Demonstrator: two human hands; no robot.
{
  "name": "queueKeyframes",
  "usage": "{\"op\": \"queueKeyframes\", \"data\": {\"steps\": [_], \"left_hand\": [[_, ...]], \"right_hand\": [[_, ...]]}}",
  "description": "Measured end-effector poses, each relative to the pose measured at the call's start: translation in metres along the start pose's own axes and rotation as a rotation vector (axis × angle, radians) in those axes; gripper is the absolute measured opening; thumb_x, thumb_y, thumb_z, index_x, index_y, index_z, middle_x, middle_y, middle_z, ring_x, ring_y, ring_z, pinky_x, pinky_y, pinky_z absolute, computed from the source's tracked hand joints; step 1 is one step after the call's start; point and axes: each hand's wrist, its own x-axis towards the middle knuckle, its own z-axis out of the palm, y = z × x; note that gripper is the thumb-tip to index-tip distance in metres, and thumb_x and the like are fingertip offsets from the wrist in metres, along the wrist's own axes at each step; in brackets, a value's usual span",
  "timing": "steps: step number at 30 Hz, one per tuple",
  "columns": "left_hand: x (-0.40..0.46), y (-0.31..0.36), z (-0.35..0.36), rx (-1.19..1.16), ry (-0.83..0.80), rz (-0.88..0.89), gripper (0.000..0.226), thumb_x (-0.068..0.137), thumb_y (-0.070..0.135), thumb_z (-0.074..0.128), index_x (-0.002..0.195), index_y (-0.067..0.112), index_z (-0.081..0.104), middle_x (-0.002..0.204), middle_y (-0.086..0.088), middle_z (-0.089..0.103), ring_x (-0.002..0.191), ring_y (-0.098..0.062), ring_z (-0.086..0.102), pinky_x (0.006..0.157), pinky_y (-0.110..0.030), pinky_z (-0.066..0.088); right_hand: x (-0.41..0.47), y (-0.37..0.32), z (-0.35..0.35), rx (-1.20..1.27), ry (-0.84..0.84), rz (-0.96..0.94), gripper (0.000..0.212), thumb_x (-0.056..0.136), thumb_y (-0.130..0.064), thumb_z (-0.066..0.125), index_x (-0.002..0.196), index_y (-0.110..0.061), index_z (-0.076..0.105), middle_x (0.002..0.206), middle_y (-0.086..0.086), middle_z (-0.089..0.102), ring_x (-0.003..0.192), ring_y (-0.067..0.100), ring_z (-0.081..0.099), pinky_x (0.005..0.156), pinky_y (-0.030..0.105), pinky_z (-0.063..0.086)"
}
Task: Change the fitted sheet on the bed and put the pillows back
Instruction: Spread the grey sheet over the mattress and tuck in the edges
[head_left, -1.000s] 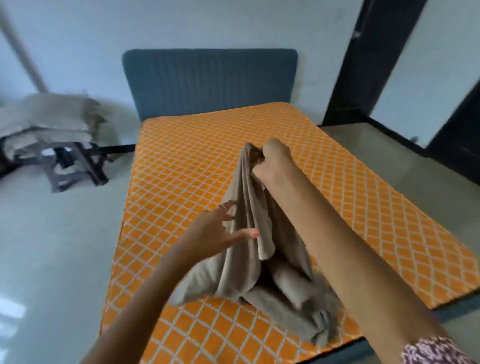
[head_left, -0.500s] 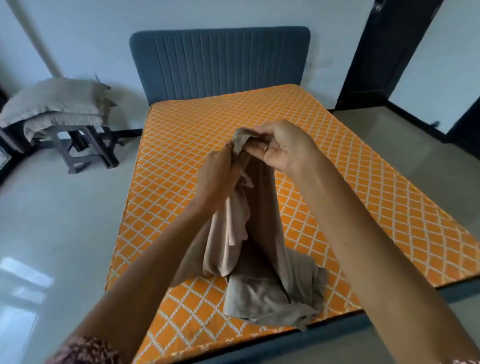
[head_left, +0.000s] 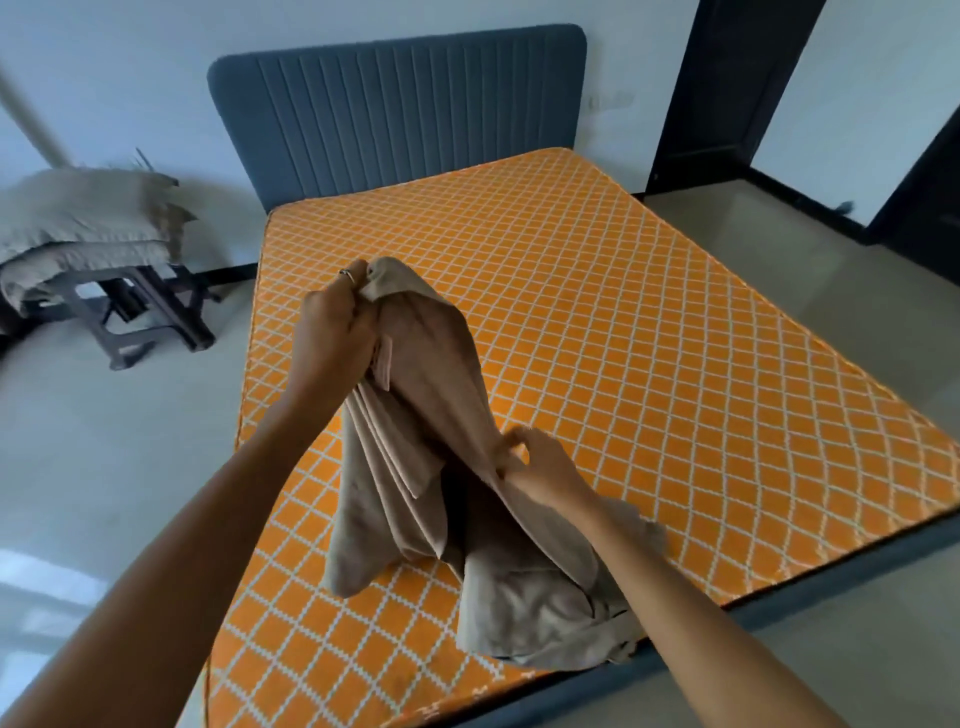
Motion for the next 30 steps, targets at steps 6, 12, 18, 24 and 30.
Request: {"op": "queueKeyframes", "data": {"steps": [6,12,18,24,30], "left_hand": [[-0.001,-0.012,-0.034,0.026,-0.043,0.120,0.028,0.084,0.009,0.039,0.095,0.008,0.064,0.080,-0.005,0.066,0.081,-0.015,0.059,0.068,-0.031,0.040],[-0.009,-0.010,-0.046,0.074,-0.143,0.223,0.026,0.079,0.003,0.035,0.091,-0.004,0.058,0.075,-0.025,0.061,0.067,-0.014,0.051,0.060,-0.030,0.039],[-0.015,0.013,-0.029,0.024,-0.028,0.109,0.029,0.092,0.008,0.039,0.082,0.033,0.049,0.072,0.031,0.058,0.067,0.015,0.050,0.059,-0.009,0.035],[-0.016,0.056,-0.008,0.070,0.151,0.019,0.027,0.091,0.014,0.038,0.092,0.035,0.055,0.081,0.033,0.063,0.079,0.015,0.056,0.071,-0.021,0.045],[-0.024,0.091,0.003,0.134,0.243,0.023,0.033,0.092,0.008,0.039,0.089,0.037,0.054,0.079,0.025,0.063,0.077,0.010,0.055,0.069,-0.027,0.047]], "right_hand": [[-0.011,0.033,0.030,-0.116,-0.181,0.070,0.027,0.092,0.004,0.043,0.105,-0.019,0.041,0.076,-0.011,0.040,0.063,-0.003,0.035,0.054,0.005,0.036],[0.045,0.087,0.040,-0.197,-0.292,-0.064,0.072,0.080,0.004,0.065,0.140,-0.024,0.035,0.121,0.000,0.044,0.106,0.019,0.053,0.086,0.039,0.049],[0.044,0.081,0.023,-0.263,-0.603,0.064,0.054,0.078,-0.002,0.058,0.131,0.001,0.046,0.105,0.014,0.058,0.084,0.018,0.050,0.067,0.029,0.037],[0.039,0.129,0.000,-0.277,-0.772,0.035,0.109,0.073,-0.029,0.081,0.152,-0.013,0.007,0.151,0.008,0.032,0.132,0.028,0.041,0.100,0.032,0.043],[0.085,0.127,-0.020,-0.414,-0.820,-0.320,0.102,0.052,-0.061,0.073,0.135,-0.006,0.049,0.129,0.020,0.057,0.115,0.024,0.055,0.095,0.032,0.042]]}}
